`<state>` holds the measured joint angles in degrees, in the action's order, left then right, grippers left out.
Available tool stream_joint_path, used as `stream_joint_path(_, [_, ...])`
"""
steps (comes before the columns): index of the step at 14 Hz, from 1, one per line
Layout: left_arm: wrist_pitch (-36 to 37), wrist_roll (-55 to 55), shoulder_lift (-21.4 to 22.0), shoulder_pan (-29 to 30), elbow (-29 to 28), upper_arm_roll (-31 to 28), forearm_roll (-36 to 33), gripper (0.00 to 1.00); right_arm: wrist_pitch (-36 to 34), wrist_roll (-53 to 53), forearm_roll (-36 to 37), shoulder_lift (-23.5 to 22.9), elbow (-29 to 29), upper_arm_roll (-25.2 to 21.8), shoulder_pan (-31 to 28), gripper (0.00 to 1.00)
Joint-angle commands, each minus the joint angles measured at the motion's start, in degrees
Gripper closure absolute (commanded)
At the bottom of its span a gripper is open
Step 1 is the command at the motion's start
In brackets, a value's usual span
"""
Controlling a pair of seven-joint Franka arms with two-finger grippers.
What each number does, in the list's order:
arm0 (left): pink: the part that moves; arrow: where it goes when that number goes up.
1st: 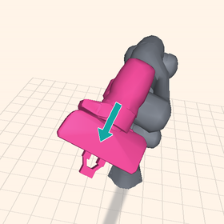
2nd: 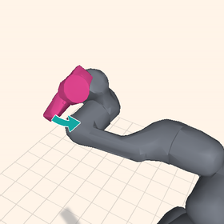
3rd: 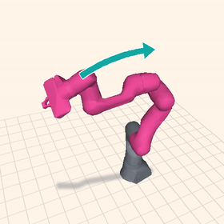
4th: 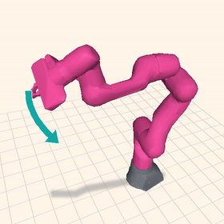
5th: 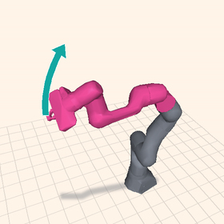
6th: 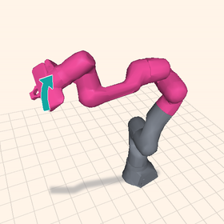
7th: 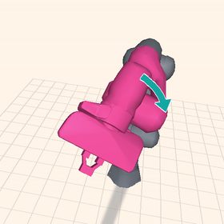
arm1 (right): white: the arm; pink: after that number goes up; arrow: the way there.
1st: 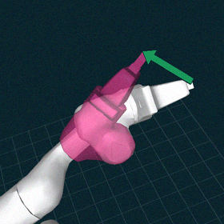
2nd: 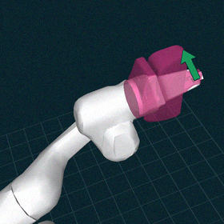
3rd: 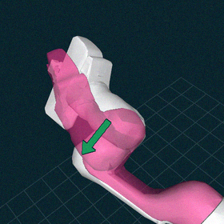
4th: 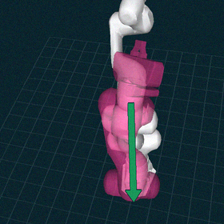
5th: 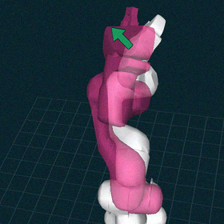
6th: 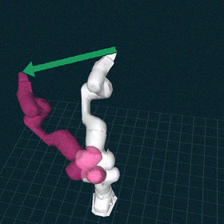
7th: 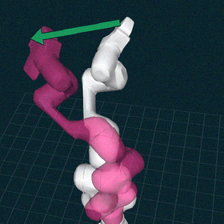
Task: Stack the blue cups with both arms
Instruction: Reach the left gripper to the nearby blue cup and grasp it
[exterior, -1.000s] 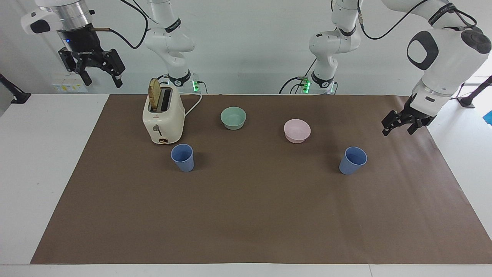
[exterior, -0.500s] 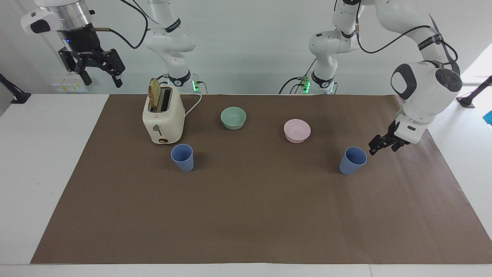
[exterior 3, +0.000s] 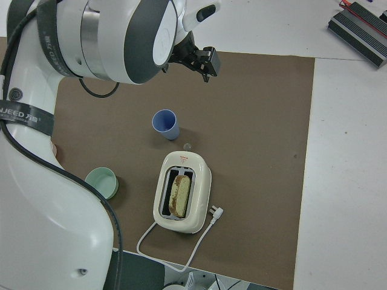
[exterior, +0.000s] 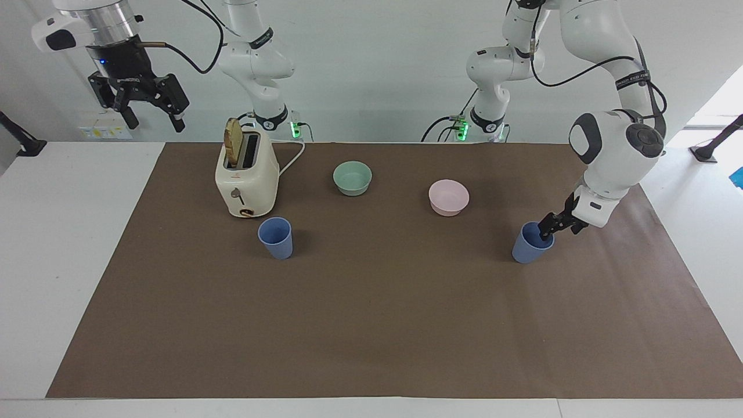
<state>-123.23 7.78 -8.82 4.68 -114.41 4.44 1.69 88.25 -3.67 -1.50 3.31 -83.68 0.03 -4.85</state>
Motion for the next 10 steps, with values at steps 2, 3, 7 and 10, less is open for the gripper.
stream_joint_path(2, [-1.8,0.1,1.3,-1.0,-1.9,-0.7,-0.5,0.44,-1.2,-0.6,0.4,-0.2,0.8,0.3,-0.2,0.00])
stream_joint_path(3, [-1.8,0.0,1.3,-1.0,-1.9,-0.7,-0.5,0.58,-1.2,-0.6,0.4,-0.2,0.8,0.3,-0.2,0.00])
stream_joint_path(7, [-1.8,-0.1,1.1,-1.0,-1.4,-0.5,-0.5,1.00,-1.2,-0.6,0.4,-0.2,0.8,0.3,-0.2,0.00])
stream_joint_path(10, [-0.8,0.1,1.0,-1.1,0.1,-0.3,-0.3,1.00,-1.2,-0.6,0.4,-0.2,0.8,0.3,-0.2,0.00])
